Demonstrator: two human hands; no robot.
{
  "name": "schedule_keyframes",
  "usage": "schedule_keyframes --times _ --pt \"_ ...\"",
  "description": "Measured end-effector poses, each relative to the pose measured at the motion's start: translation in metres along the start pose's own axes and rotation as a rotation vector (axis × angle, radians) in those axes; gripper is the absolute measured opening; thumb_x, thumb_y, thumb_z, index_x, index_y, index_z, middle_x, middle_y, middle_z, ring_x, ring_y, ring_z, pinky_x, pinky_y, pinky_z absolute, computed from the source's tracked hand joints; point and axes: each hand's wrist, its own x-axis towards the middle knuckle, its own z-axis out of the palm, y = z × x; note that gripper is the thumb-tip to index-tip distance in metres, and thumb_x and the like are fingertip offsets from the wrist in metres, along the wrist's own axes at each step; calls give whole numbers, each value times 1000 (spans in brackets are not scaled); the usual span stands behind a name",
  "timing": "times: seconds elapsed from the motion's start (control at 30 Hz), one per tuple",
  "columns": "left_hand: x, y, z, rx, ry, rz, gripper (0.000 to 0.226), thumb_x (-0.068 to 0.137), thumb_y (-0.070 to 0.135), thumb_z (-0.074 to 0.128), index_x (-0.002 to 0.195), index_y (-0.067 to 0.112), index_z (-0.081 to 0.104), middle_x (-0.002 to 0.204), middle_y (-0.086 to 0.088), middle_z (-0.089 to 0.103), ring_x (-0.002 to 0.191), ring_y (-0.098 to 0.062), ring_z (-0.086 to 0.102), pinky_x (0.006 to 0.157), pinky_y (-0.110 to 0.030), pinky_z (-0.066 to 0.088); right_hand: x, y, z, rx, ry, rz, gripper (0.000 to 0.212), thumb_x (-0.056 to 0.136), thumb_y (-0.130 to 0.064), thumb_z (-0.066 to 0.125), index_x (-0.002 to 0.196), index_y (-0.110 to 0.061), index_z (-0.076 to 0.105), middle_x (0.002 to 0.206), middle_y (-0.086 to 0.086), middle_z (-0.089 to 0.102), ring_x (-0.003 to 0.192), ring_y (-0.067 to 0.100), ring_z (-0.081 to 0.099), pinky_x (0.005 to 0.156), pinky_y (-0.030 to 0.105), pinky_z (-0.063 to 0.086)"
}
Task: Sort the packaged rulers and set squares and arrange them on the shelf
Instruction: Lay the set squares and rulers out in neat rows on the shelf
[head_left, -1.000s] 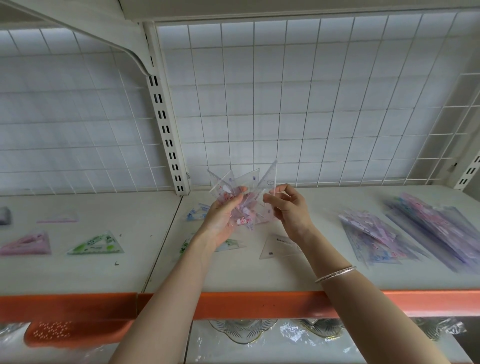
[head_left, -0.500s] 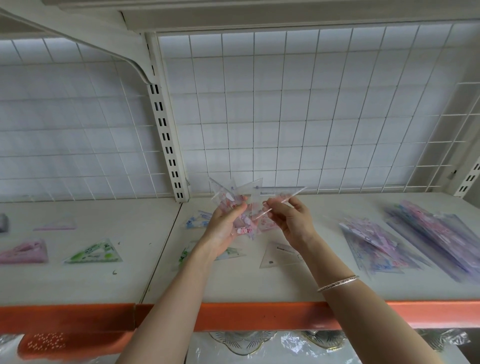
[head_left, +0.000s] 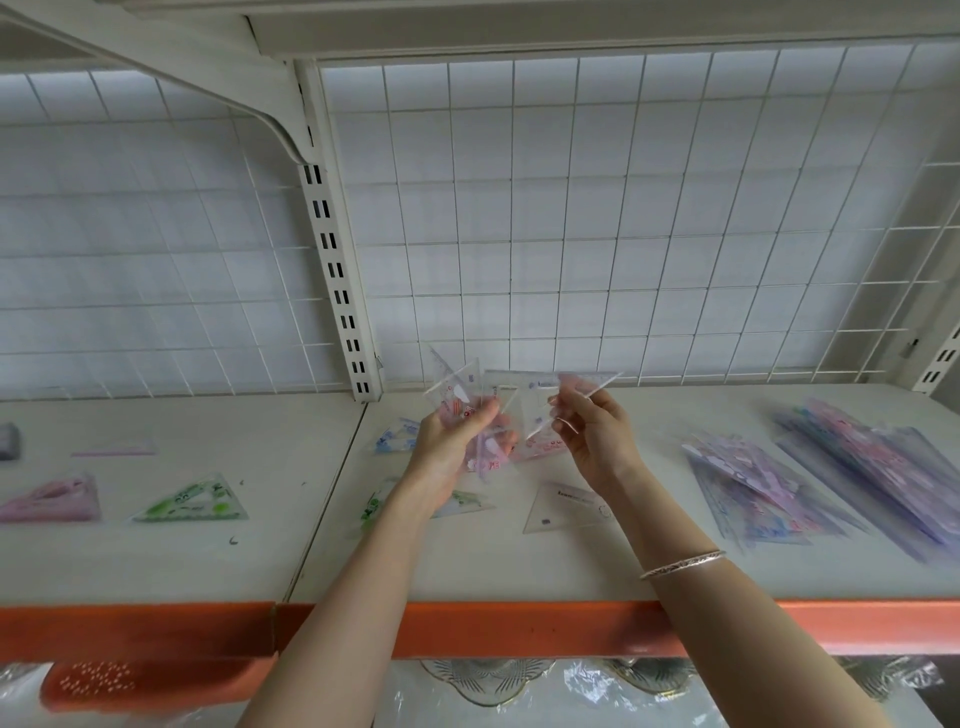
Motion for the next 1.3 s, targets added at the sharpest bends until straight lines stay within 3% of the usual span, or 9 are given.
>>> schedule_keyframes --times 0.13,0.27,0.43,0.63,0.77,0.9,1.07,1.17,1.3 --pt "2 2 1 -54 -20 -56 14 91 16 60 98 6 67 93 -14 72 71 -26 70 63 -33 58 1 -1 -1 31 -15 -18 10 91 0 55 93 -10 58 61 2 63 51 9 59 52 18 48" --pt "2 3 2 -67 -16 -76 17 89 5 61 106 6 65 100 -11 72 82 -20 71 58 -29 55 2 -1 -2 59 -62 -48 19 88 2 59 102 -9 62 71 4 64 59 13 61 58 20 51" --pt "1 6 1 -152 41 -45 12 86 1 63 95 9 65 83 -4 72 74 -15 71 56 -27 55 2 -1 0 85 -47 -13 15 86 4 60 98 -5 62 73 8 64 64 17 66 58 19 53" --pt "1 6 -1 -222 77 -6 12 86 -1 63 97 5 63 80 -9 70 67 -19 70 53 -27 55 -1 5 3 -112 -177 90 17 86 4 57 97 -7 64 85 11 69 54 13 59 49 18 43" --pt "0 8 1 -241 67 -30 14 87 1 62 100 2 64 85 -10 73 74 -20 72 61 -28 58 1 9 3 -195 -253 98 20 88 0 56 102 -10 65 89 12 68 58 14 53 49 19 38" --pt "-1 11 4 -299 31 -93 9 91 7 58 96 7 65 90 -5 72 78 -16 72 63 -29 58 2 11 2 -241 -268 110 15 88 -3 57 98 -11 66 81 6 60 63 11 47 52 18 38" --pt "-4 15 6 -437 -14 -114 15 91 5 55 82 15 64 88 -2 73 81 -16 70 64 -32 56 6 9 3 -44 -279 207 7 87 -11 57 90 -6 60 79 8 63 63 13 56 54 18 41" --pt "-3 16 4 -506 -7 -134 21 88 0 53 79 19 57 93 -3 71 80 -16 69 69 -33 55 4 8 2 -65 -253 291 7 87 -7 52 87 -9 58 74 2 62 60 13 53 57 21 39" --pt "-1 15 5 -462 -42 -129 24 87 -3 53 79 20 55 97 -3 68 86 -15 68 72 -32 55 7 13 -1 -35 -262 357 12 91 -6 49 87 -9 60 80 6 64 65 16 59 66 28 46"
